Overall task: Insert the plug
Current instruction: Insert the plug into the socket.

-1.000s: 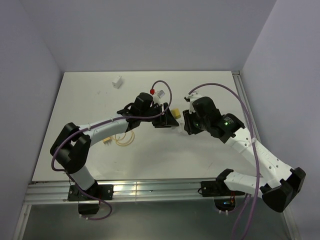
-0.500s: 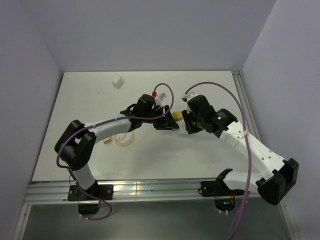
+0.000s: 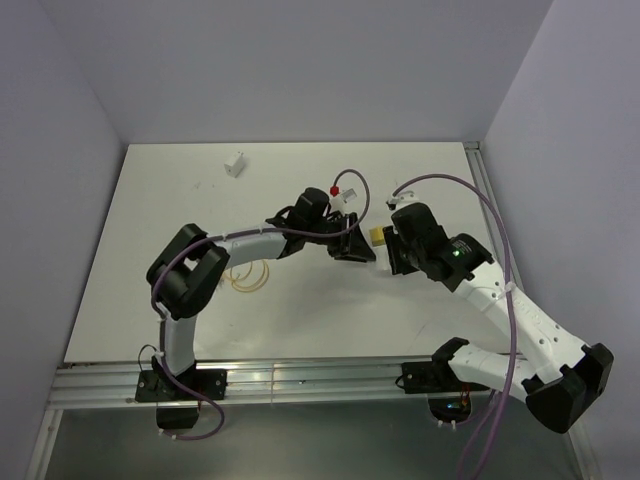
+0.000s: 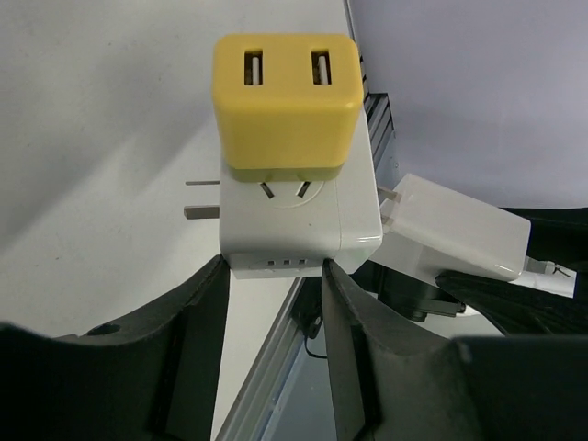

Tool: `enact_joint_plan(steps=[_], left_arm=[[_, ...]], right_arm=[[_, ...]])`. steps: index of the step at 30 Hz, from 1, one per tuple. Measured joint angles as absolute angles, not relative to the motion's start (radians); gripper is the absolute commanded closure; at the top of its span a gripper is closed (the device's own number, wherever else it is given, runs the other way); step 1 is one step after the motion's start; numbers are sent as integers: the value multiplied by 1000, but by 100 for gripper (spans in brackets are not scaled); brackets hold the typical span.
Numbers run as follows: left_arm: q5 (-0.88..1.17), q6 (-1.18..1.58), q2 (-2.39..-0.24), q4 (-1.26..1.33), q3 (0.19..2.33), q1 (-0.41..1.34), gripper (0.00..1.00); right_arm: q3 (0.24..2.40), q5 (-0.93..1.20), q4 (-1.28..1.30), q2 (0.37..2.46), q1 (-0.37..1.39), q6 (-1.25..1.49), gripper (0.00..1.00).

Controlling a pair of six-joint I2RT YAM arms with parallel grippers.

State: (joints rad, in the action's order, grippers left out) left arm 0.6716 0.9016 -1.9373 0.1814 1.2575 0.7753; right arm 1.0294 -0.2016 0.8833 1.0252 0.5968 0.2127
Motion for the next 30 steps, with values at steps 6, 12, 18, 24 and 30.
enact_joint_plan(steps=[6,12,18,24,30], left_arm=[[711,912,-2025,200,1283,788,100],[727,912,-2079,200,1321,798,100],[719,907,-2107,201,1329,798,100],[702,878,-2119,167,1329,798,87],[707,880,-2122,165,1329,801,59]], right_arm=[[962,-211,872,1030,585,231,100],[937,-217,867,1033,569,239,100],[901,-202,827,1047,544,242,100],[871,-167,794,1057,525,247,100],[869,-137,782,1058,526,252,100]])
